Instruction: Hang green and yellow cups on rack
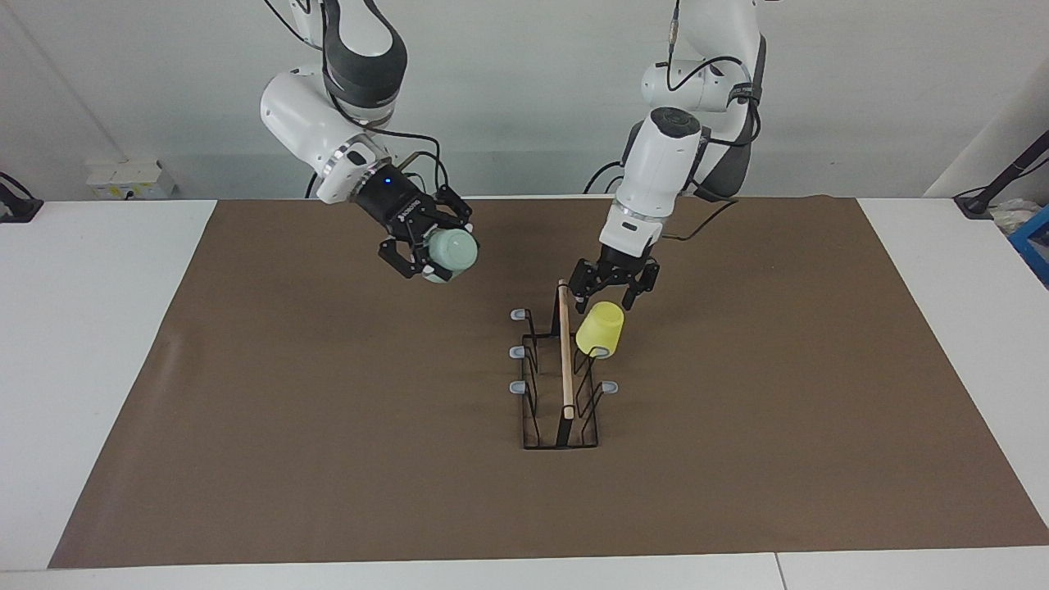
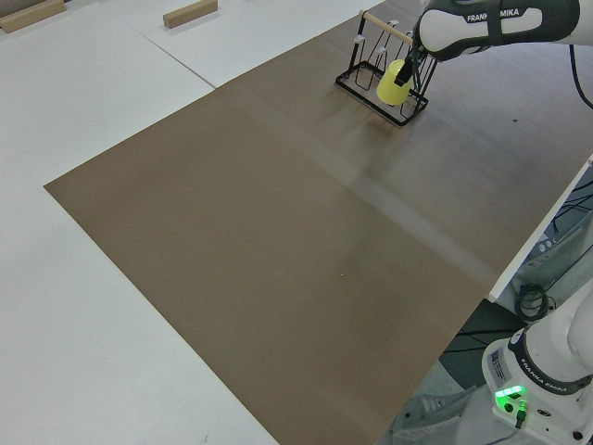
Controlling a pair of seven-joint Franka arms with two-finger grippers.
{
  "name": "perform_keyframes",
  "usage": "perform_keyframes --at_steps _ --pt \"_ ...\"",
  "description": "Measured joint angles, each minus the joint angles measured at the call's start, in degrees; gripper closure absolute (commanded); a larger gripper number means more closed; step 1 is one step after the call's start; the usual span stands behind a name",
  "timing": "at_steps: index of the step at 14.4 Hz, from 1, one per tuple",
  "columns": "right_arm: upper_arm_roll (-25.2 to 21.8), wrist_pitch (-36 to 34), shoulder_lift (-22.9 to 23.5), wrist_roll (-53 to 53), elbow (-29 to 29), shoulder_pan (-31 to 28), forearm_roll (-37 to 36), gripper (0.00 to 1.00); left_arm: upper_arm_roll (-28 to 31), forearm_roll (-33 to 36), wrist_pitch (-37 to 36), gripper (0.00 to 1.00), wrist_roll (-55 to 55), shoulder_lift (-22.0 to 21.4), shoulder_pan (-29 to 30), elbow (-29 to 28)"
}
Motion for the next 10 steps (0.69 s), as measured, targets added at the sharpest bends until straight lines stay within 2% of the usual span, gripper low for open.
perform_keyframes --at_steps 4,5,10 --pt "-0.04 0.14 5.19 -26.50 -1.13 2.64 30.26 1.00 3.25 0.00 -7.07 0.00 7.71 -0.66 1.43 3.67" --pt "-0.05 -0.01 6.59 -30.93 -1.11 3.24 34.92 1.00 5.27 0.00 -9.58 0.00 11.44 -0.84 1.46 4.66" --pt "-0.20 -2.85 9.02 -34.84 0.10 4.57 37.04 1.00 15.46 0.00 -20.34 0.00 29.12 -3.95 1.90 7.71"
